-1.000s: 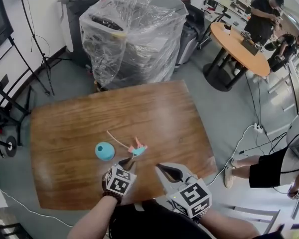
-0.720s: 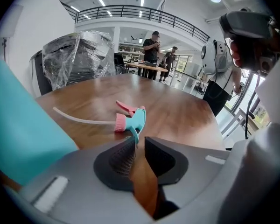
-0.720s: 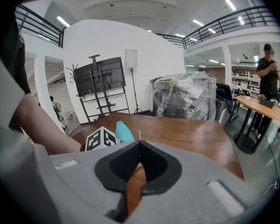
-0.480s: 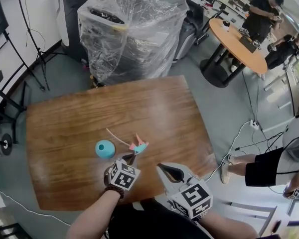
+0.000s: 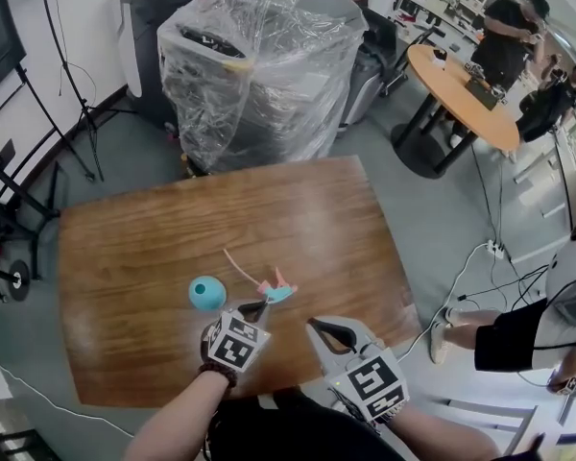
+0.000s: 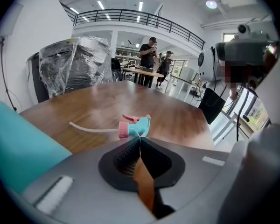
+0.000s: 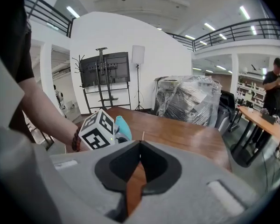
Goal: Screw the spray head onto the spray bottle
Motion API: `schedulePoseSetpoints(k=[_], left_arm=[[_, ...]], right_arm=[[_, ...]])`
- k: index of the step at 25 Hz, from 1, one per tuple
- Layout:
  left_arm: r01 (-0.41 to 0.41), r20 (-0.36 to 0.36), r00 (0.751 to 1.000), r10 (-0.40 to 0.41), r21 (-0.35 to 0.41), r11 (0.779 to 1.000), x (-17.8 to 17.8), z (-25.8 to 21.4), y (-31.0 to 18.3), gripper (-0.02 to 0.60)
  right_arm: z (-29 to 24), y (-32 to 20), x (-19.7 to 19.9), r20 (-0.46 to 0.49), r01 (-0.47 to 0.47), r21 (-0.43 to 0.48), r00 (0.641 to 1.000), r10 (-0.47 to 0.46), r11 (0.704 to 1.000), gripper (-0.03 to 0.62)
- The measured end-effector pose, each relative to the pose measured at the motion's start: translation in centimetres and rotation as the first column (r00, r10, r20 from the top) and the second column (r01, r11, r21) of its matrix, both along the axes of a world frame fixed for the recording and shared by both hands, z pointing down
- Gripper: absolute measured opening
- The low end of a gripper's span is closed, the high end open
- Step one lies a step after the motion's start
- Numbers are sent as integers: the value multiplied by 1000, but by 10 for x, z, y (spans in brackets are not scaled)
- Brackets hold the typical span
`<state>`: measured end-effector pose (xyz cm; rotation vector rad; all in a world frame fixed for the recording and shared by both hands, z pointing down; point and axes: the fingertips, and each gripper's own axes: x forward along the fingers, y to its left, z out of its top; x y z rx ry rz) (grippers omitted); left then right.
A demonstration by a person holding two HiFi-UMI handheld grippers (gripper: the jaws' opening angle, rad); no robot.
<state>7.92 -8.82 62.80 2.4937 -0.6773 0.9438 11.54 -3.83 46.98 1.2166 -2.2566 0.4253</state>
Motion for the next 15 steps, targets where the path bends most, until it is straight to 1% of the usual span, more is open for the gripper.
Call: schedulePoseSetpoints(k=[3,5,6,7,9,10,12,13,15], left_arm=[[-4,-34,999,4,-25,1000,2,-17,2,21],[-14,-67,998,10,-63,998,7,-31,5,21],[-24,-87,996,17,-82,996,11,-38,8,21],[-36,-104,994,26,-97,995,14,-45,10,21],[-58,-131,991,43,-118,991,17,-60,14,21],[-66,-143,989,48,-128,990,19,-67,15,21],[-76,-167,985,50,-153,985,21,-82,16,21],[-79,-178,983,49,-166,983,21,-89,16,21],[-88,-199,979,50,-188,978,22,-101,16,21]], right_arm=[[2,1,3,-50,45,21,998,-44,999,-11],[4,0,4,-87,92,34,992,-89,995,-10],[5,-1,4,-108,116,43,988,-111,992,54],[5,-2,5,-137,138,56,982,-129,989,84],[4,-5,9,-221,184,89,962,-160,979,89],[4,-6,10,-272,215,105,945,-180,971,99],[2,-8,8,-382,298,130,895,-230,946,130],[1,-9,5,-437,346,139,862,-256,928,144],[1,-10,1,-547,440,146,782,-298,886,176]])
